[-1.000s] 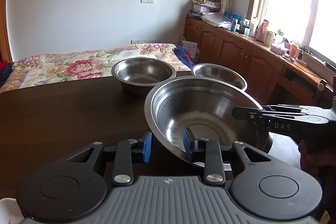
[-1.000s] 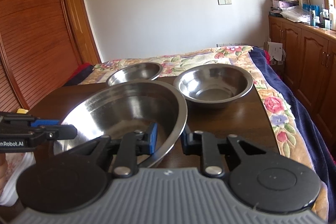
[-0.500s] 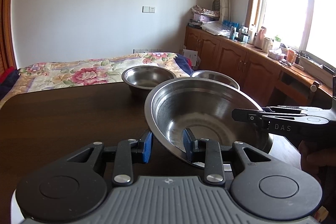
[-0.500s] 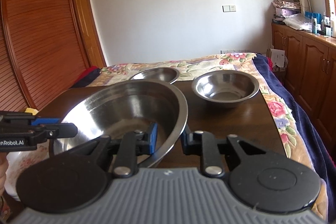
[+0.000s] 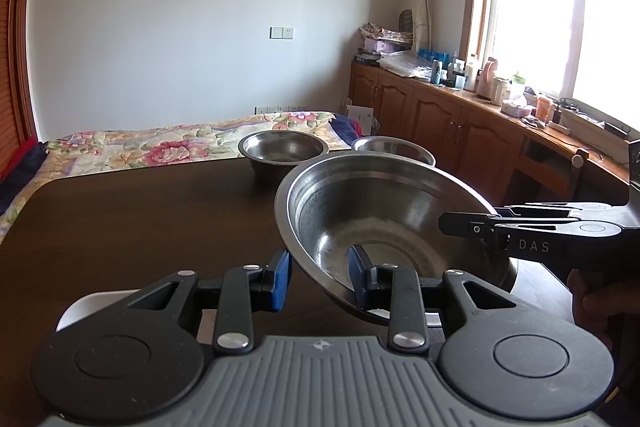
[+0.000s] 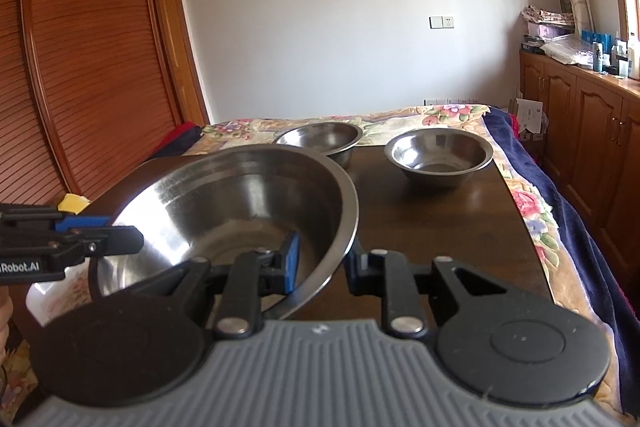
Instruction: Organize plates and bowls
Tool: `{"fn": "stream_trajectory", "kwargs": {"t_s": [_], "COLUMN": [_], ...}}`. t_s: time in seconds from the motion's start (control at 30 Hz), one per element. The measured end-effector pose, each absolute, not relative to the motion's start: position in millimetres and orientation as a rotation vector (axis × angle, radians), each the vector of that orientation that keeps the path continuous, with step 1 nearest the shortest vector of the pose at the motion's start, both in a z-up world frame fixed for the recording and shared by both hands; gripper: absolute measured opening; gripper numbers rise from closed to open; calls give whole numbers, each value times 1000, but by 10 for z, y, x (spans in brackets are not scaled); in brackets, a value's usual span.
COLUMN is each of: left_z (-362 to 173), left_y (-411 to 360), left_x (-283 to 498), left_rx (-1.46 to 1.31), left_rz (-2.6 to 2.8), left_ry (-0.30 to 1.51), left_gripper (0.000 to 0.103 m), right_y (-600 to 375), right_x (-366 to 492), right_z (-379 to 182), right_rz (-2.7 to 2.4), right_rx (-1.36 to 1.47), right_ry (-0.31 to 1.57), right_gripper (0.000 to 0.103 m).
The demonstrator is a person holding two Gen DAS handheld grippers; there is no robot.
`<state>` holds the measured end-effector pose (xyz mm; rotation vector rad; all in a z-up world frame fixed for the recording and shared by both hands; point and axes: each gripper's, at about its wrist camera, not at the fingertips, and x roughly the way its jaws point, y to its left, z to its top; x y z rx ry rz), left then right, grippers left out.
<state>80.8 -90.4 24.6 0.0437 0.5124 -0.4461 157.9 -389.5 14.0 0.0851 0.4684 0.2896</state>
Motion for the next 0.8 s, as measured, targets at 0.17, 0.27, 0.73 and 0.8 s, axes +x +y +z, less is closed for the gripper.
{"fn": "stream_trajectory", "kwargs": {"t_s": [0.17,0.27,0.73,0.8], "left_z": [238,211,16,6], "left_y": [-875,-848,-795,-799], "left_x": [751,714,717,715], "left_rx": [38,32,23,25], "left_rz": [-446,-445,-439,-440], "left_ry": [509,512,563,565], "left_gripper": [34,34,34,34], "right_y": [-3863,-3842,-3793,-3792], "right_x": [1517,1483,1397,1392], "right_z": [138,124,-61,-65], "right_rz": [291,295,297,295], "right_rx": [74,73,72,73], "right_ry": [462,463,494,496], "right_gripper": [26,26,26,26]}}
